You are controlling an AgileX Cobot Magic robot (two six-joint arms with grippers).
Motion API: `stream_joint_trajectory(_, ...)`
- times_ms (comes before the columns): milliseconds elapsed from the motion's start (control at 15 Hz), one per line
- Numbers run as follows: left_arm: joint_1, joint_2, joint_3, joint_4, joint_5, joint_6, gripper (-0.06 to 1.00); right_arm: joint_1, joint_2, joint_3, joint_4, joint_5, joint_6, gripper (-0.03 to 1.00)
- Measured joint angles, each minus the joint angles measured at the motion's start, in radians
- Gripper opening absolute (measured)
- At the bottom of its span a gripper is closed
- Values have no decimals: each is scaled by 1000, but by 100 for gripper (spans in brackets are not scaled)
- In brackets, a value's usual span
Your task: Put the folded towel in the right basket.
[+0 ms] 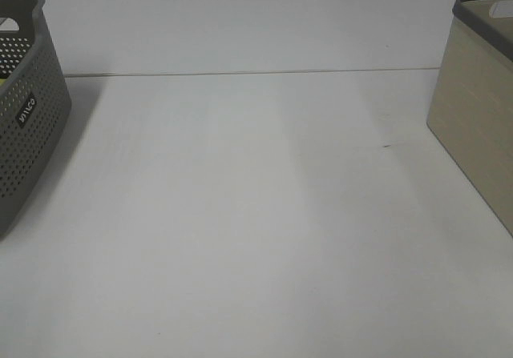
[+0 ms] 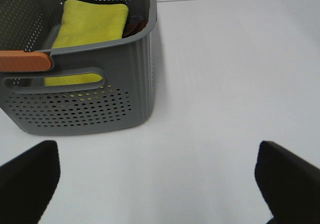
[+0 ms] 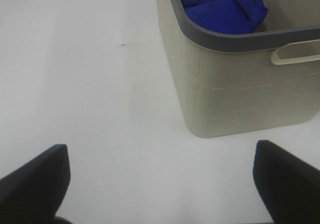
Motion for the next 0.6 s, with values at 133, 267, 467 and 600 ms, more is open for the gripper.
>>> stream_joint_trajectory(133, 0, 0, 0, 0, 0, 0, 99, 0, 0, 0, 0, 0, 0, 94)
stream_joint_trajectory(267, 0, 0, 0, 0, 0, 0, 99, 0, 0, 0, 0, 0, 0, 94)
stream_joint_trajectory(467, 0, 0, 0, 0, 0, 0, 99, 0, 0, 0, 0, 0, 0, 94)
stream_joint_trajectory(600, 0, 0, 0, 0, 0, 0, 99, 0, 0, 0, 0, 0, 0, 94)
